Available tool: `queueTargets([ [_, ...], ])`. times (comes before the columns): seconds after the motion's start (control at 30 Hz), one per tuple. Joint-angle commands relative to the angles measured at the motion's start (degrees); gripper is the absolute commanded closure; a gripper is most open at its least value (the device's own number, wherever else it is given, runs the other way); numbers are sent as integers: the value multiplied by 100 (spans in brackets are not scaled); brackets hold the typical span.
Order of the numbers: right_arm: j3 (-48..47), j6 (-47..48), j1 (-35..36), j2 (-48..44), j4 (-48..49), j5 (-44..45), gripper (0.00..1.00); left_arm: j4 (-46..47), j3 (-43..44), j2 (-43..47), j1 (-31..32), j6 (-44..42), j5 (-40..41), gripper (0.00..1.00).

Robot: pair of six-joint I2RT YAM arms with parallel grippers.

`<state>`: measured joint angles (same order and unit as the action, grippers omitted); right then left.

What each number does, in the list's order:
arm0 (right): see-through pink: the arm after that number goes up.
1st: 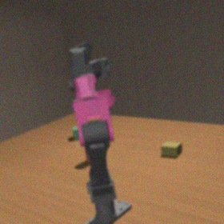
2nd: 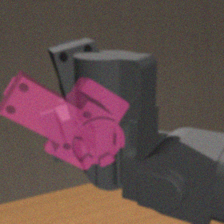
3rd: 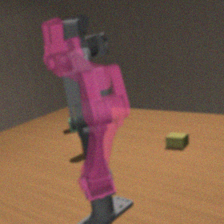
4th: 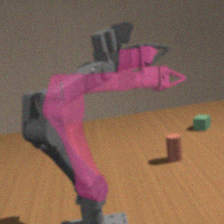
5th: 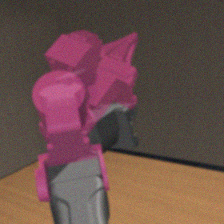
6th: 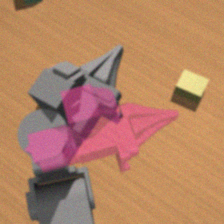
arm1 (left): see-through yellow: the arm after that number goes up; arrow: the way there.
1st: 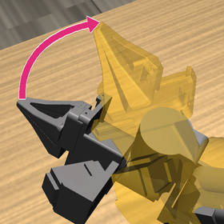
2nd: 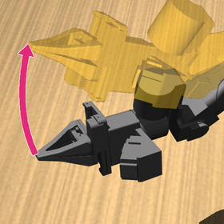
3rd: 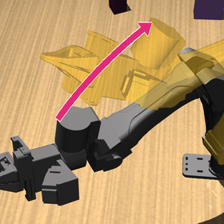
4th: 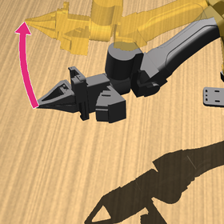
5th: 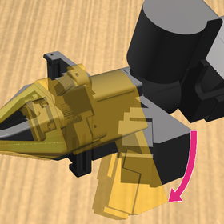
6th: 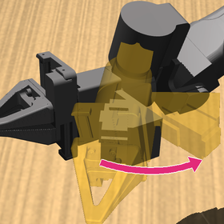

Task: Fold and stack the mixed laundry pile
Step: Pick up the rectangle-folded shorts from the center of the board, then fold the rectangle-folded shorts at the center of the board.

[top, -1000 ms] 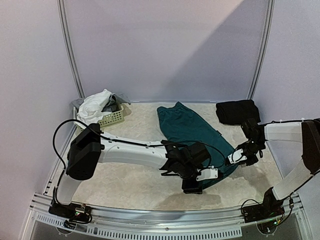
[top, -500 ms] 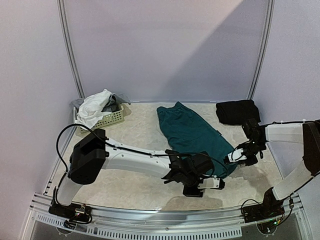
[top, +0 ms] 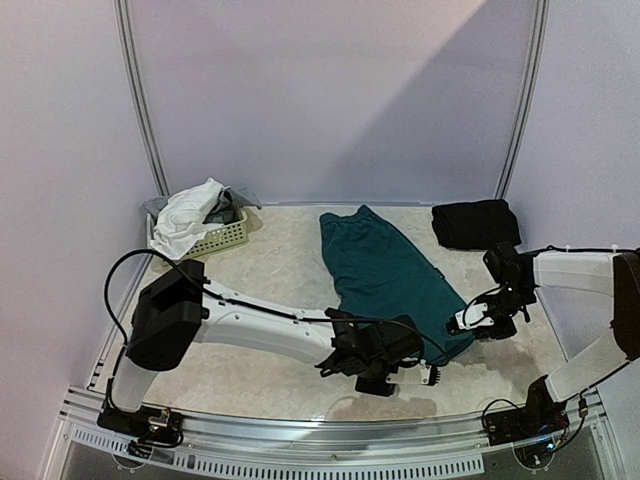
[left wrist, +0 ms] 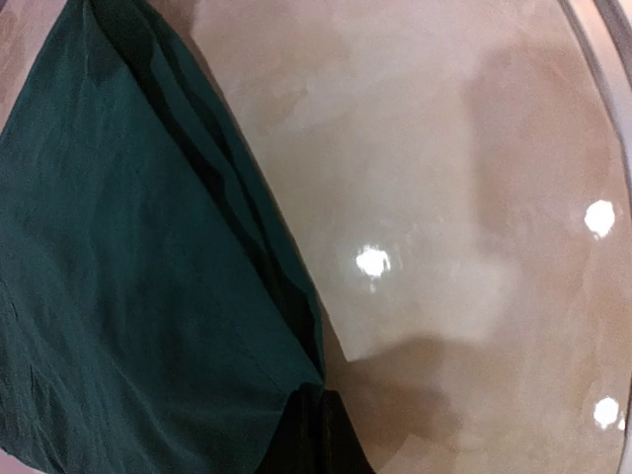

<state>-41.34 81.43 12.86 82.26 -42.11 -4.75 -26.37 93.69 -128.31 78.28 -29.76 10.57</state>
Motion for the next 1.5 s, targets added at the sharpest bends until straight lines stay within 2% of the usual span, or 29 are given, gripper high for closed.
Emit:
queueTargets([
  [0.0, -4, -670, 582, -773, -1170, -420, 100, -102, -684, 1070, 75, 420, 128, 100],
  [0.13, -636, -1494, 1124, -1286, -1972, -762, 100, -349, -1067, 1945, 39, 779, 404, 100],
  [0.4, -2261, -2421, 1312, -1562, -3095, -1598, 100, -989, -1325, 3224, 30, 1335, 840, 100],
  [0.57, -3007, -2923, 1517, -1234, -3009, -1506, 100, -1074, -1332, 3556, -160, 1583, 1225, 100],
  [0.73, -3466, -3408, 1506, -404, -2198, -951, 100, -1048, -1393, 3582, -966, 1836, 1266, 100],
  [0.87, -3959, -3751, 1492, 441, -1492, -641, 100, -606, -1481, 3333, -1648, 1891, 853, 100],
  [1.0, -4665, -4263, 1326, 1446, -743, -287, 100, -290, -1171, 2653, -2257, 1967, 688, 100],
  [1.2, -6295, -4953, 928, 3243, -393, -291, 100, 142, -205, 1473, -2974, 1891, 891, 100],
  [1.47, -7763, -5302, 776, 4671, -20, 82, 100, 624, 1181, 129, -3721, 2011, 772, 100],
])
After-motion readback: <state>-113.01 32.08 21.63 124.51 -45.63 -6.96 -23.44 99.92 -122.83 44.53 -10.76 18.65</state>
